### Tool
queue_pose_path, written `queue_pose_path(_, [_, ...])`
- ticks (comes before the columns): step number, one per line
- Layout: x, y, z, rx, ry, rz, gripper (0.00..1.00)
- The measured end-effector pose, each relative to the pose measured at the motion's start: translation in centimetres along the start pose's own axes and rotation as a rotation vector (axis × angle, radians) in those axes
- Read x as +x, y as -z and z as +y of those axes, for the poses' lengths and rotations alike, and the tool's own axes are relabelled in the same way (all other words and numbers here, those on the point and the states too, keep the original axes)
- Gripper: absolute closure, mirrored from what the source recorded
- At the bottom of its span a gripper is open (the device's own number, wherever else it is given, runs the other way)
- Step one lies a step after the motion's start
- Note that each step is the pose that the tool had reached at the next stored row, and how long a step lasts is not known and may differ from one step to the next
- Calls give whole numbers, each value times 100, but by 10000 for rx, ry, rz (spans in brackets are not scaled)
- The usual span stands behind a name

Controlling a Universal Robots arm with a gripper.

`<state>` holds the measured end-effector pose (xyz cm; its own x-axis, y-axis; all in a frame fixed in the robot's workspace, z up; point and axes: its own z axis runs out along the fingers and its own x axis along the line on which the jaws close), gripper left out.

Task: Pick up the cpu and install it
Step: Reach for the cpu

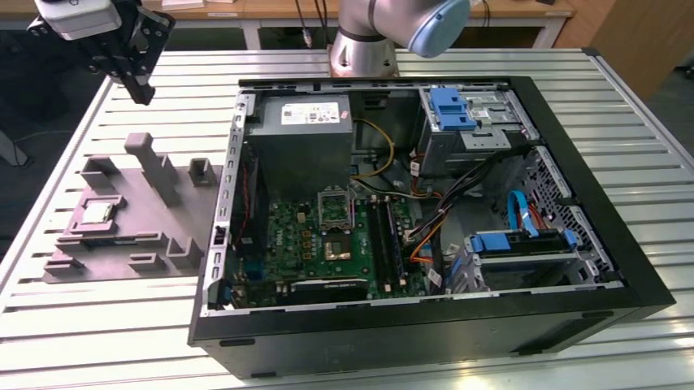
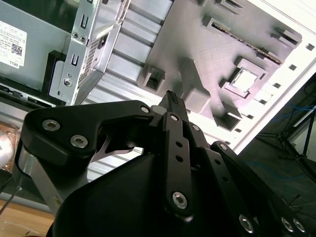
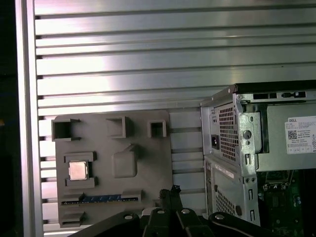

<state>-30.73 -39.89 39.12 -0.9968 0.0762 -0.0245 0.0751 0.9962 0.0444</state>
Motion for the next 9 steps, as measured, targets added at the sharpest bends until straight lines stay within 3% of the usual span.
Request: queue_pose_path(9, [30,-2,-3,0,0,0,89])
